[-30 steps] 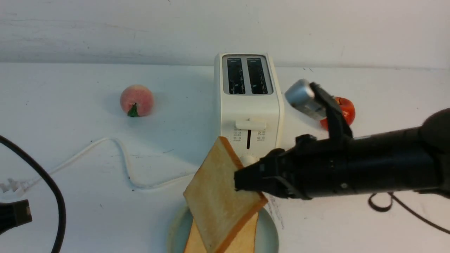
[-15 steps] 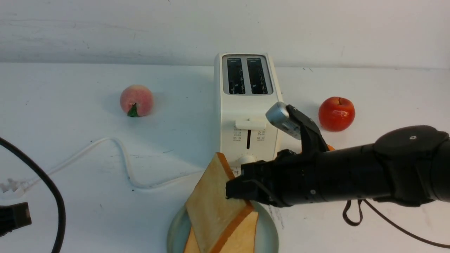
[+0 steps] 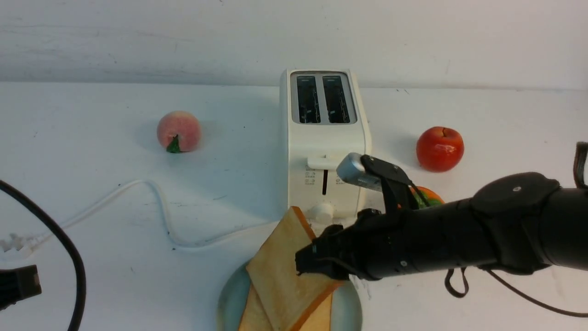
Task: Take toasted bread from bread machine on white table place on plate.
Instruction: 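Place the held slice of bread on top of the slice on the plate with the right gripper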
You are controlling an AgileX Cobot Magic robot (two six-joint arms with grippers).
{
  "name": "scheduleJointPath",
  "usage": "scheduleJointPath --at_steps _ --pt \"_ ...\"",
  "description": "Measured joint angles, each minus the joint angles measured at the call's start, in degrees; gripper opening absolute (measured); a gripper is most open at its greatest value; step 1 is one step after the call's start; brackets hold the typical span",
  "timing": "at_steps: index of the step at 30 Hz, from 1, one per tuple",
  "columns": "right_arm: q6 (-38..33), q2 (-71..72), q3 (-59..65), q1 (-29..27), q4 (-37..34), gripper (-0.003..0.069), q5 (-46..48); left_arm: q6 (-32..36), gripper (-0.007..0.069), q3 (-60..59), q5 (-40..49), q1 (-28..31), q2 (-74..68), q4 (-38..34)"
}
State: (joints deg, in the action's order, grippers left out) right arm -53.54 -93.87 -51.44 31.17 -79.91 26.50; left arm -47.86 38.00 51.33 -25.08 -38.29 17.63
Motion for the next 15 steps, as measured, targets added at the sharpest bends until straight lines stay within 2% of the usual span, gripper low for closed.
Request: scheduleJointPath --at_steps 4,9,14,15 --pt "0.00 0.00 0.00 0.00 4.98 0.0365 2.32 0.56 -0.0006 0.00 0.19 0.00 0.00 -0.06" --pt "2.17 0.00 0.00 0.00 14.75 0.0374 7.23 0.58 -0.0003 0.00 0.40 0.00 0.00 -0.06" --pt "10.62 0.86 0.00 0.00 29.48 0.0375 9.23 0.75 -0.0001 0.00 0.40 0.00 0.00 -0.06" --pt "14.72 1.56 0.00 0.00 34.92 0.0375 9.63 0.80 0.0000 0.00 0.40 0.00 0.00 -0.06"
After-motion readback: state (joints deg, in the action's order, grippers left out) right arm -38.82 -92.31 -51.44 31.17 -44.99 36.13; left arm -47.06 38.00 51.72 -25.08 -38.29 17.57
